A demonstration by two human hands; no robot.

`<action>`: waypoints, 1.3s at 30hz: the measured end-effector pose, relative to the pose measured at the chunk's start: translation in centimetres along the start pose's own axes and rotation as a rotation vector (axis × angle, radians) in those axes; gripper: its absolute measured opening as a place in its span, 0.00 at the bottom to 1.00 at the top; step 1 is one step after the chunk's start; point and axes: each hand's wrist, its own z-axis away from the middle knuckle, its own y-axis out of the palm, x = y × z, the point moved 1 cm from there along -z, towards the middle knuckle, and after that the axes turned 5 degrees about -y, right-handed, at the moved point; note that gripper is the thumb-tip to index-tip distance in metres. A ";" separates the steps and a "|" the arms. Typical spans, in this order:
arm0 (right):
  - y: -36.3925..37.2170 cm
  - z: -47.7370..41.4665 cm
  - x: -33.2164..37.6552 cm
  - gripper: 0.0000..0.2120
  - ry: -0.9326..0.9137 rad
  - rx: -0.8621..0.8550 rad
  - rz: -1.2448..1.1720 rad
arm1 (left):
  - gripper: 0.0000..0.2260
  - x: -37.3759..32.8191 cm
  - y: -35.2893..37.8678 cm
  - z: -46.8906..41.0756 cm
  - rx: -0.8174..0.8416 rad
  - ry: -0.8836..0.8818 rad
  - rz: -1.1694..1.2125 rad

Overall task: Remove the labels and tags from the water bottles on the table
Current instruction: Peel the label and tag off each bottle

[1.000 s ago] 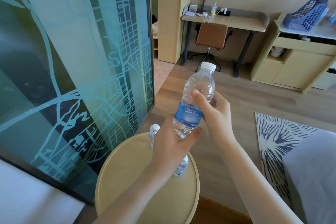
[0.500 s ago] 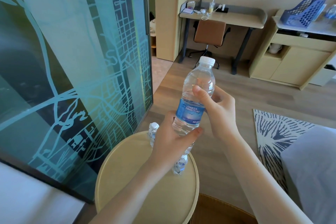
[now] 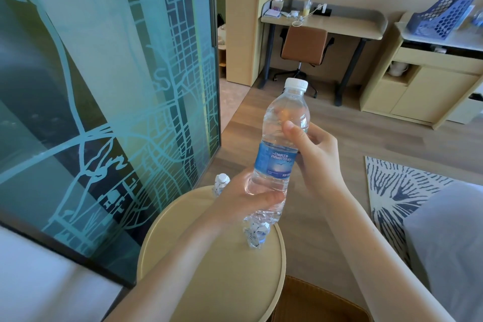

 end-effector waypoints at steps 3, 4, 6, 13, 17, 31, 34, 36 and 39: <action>-0.2 -0.2 -0.2 0.17 0.023 0.013 0.003 | 0.19 0.6 0.4 0.0 -0.023 0.018 -0.034; -0.3 -0.2 -0.2 0.19 0.031 0.026 0.006 | 0.15 0.8 0.5 0.0 -0.044 0.032 -0.038; -0.4 -0.3 -0.3 0.21 0.038 0.070 0.025 | 0.13 1.1 0.9 0.1 -0.098 0.051 -0.027; -0.7 1.8 -0.7 0.22 -0.328 -0.174 0.408 | 0.15 1.4 1.5 0.1 -0.278 0.083 -0.062; 0.9 3.6 -0.7 0.16 -0.623 -0.178 0.803 | 0.14 1.5 2.1 -0.3 -0.350 0.156 -0.073; 5.7 3.5 -2.6 0.22 -0.318 -0.230 0.819 | 0.10 2.2 2.8 -1.4 -0.536 0.287 0.325; 5.6 3.5 -2.6 0.22 -0.299 -0.225 0.797 | 0.09 2.6 2.1 -1.5 -0.573 0.175 0.192; 5.5 3.5 -2.7 0.22 -0.301 -0.217 0.786 | 0.14 2.9 1.9 -1.3 -0.492 0.174 0.060; 5.4 3.7 -2.6 0.21 -0.315 -0.210 0.773 | 0.24 3.2 2.3 -1.2 -0.443 0.088 0.102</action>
